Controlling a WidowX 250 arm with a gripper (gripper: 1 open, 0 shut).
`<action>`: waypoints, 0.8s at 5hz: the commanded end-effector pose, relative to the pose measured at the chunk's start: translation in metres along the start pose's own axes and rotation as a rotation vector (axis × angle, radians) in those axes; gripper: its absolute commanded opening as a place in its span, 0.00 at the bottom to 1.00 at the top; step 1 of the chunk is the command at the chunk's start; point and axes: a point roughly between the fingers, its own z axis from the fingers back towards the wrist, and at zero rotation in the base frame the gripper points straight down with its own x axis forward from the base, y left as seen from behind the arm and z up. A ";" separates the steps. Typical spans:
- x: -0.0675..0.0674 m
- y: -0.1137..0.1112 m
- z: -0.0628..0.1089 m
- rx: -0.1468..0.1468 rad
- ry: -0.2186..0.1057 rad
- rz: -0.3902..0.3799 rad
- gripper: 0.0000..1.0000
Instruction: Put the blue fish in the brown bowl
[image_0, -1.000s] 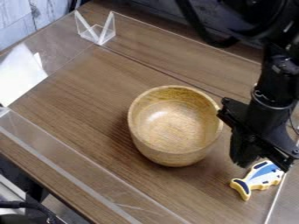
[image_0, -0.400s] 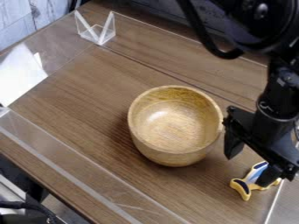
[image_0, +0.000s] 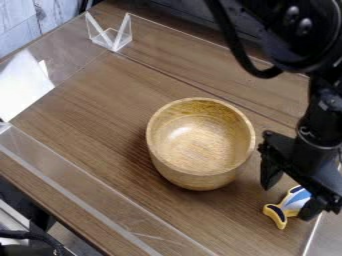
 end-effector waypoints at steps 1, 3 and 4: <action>0.006 -0.004 0.005 -0.015 -0.045 0.002 1.00; 0.008 -0.006 0.001 -0.022 -0.048 0.011 0.00; 0.008 -0.007 0.001 -0.024 -0.045 0.016 0.00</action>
